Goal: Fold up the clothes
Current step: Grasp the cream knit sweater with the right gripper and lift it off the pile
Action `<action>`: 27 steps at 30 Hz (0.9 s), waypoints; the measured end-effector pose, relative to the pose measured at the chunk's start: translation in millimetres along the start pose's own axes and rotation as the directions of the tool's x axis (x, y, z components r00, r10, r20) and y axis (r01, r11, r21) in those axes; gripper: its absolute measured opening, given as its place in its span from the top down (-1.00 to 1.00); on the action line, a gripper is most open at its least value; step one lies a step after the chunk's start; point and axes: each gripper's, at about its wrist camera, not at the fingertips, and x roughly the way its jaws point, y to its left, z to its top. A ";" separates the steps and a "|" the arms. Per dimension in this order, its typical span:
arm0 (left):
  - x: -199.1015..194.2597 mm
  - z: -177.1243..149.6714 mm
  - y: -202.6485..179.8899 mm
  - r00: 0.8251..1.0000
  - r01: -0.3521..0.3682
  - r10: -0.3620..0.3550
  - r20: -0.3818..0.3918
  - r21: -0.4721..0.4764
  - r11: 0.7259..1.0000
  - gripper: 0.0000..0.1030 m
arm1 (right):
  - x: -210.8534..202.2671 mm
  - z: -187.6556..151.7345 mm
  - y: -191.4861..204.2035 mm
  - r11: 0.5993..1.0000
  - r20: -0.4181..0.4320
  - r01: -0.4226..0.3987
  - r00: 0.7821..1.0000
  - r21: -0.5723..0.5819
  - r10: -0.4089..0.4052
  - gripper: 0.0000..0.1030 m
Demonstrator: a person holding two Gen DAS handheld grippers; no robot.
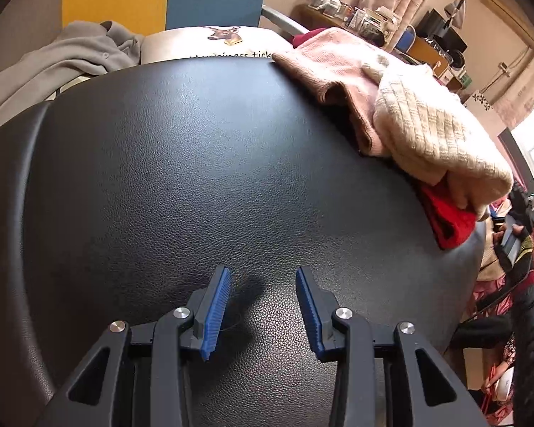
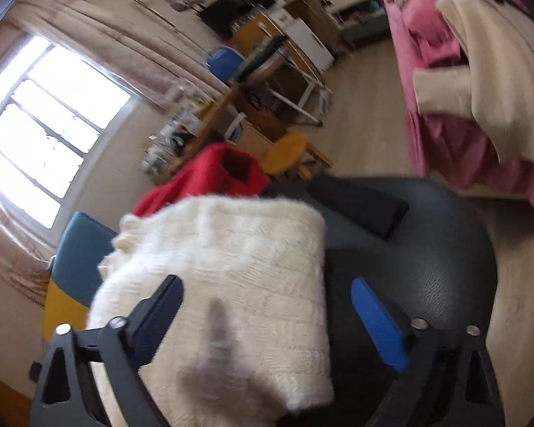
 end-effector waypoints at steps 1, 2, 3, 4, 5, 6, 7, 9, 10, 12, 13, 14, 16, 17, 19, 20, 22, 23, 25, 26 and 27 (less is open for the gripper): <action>0.5 0.0 -0.2 1.000 -0.001 0.001 -0.002 -0.001 1.000 0.25 | 9.2 -1.0 -3.0 1.000 -0.027 0.000 1.000 0.017 0.000 -0.49; 1.3 0.3 -1.3 1.000 0.000 0.000 -0.004 0.002 1.000 0.25 | 13.2 -4.7 -3.4 1.000 -0.040 0.011 0.999 0.013 -0.010 -0.27; 1.8 0.3 -2.6 1.000 0.000 0.000 -0.005 0.005 1.000 0.25 | 12.6 -10.7 -1.4 0.999 -0.038 0.029 0.999 -0.012 -0.030 0.44; 1.9 -0.4 -4.4 1.000 -0.002 0.002 -0.005 0.010 1.000 0.25 | 9.5 -16.8 0.2 0.998 -0.027 0.045 0.999 -0.032 -0.046 0.75; 1.4 -1.9 -6.2 1.000 -0.001 0.001 -0.004 0.015 1.000 0.25 | 3.1 -22.4 0.1 0.997 -0.017 0.060 0.998 -0.037 -0.061 0.75; -0.4 -4.2 -8.1 1.000 0.004 -0.004 -0.001 0.022 1.000 0.25 | -3.4 -29.4 4.3 0.998 -0.021 0.052 0.998 -0.045 -0.053 0.75; -2.5 -5.7 -9.8 1.000 0.009 -0.009 0.004 0.026 1.000 0.25 | -9.0 -38.1 13.9 0.998 -0.031 0.020 0.999 -0.066 -0.022 0.75; -8.0 -9.7 -12.7 1.000 0.022 -0.022 0.015 0.036 0.999 0.25 | -20.3 -55.4 33.2 0.993 -0.052 -0.044 0.998 -0.105 0.039 0.75; -11.8 -12.0 -13.8 0.999 0.029 -0.030 0.022 0.040 0.999 0.25 | -25.9 -64.1 42.8 0.989 -0.063 -0.076 0.996 -0.125 0.069 0.75; -19.5 -16.2 -16.3 0.998 0.048 -0.049 0.038 0.047 0.998 0.25 | -37.1 -81.5 62.0 0.977 -0.087 -0.141 0.988 -0.162 0.128 0.86; -23.8 -18.1 -17.9 0.997 0.061 -0.063 0.045 0.051 0.997 0.25 | -42.7 -90.2 71.7 0.968 -0.100 -0.173 0.983 -0.180 0.157 0.94; -27.4 -19.8 -18.0 0.996 0.068 -0.070 0.049 0.050 0.996 0.25 | -48.4 -98.8 81.3 0.959 -0.114 -0.205 0.976 -0.197 0.185 0.94; -34.6 -23.1 -18.1 0.995 0.082 -0.085 0.056 0.049 0.995 0.25 | -59.6 -116.2 100.5 0.935 -0.143 -0.269 0.960 -0.230 0.241 0.94; -38.2 -24.8 -18.2 0.994 0.089 -0.092 0.059 0.049 0.995 0.25 | -65.2 -124.9 110.1 0.922 -0.158 -0.300 0.950 -0.246 0.268 0.94; -45.8 -28.2 -19.5 0.993 0.094 -0.099 0.071 0.065 0.993 0.25 | -76.5 -142.3 129.4 0.890 -0.189 -0.363 0.928 -0.275 0.320 0.94; -49.4 -29.0 -21.2 0.992 0.091 -0.097 0.078 0.080 0.993 0.25 | -79.6 -147.7 129.5 0.887 -0.189 -0.377 0.923 -0.268 0.336 0.93; -53.1 -25.3 -32.9 0.991 0.084 -0.096 0.094 0.129 0.988 0.25 | -84.5 -146.7 111.4 0.906 -0.144 -0.347 0.936 -0.241 0.320 0.93; -52.6 -22.2 -41.2 0.989 0.089 -0.105 0.100 0.151 0.984 0.25 | -86.4 -140.2 101.6 0.918 -0.119 -0.324 0.945 -0.228 0.304 0.93; -49.5 -8.5 -65.4 0.985 0.122 -0.143 0.097 0.196 0.973 0.25 | -87.5 -122.1 81.3 0.945 -0.069 -0.271 0.963 -0.185 0.262 0.75; -48.0 -1.6 -77.6 0.982 0.138 -0.162 0.095 0.218 0.966 0.24 | -88.7 -113.1 70.4 0.955 -0.050 -0.251 0.968 -0.158 0.247 0.66; -45.5 6.2 -90.9 0.978 0.164 -0.189 0.089 0.238 0.957 0.24 | -90.2 -104.3 59.9 0.963 -0.035 -0.233 0.972 -0.132 0.231 0.35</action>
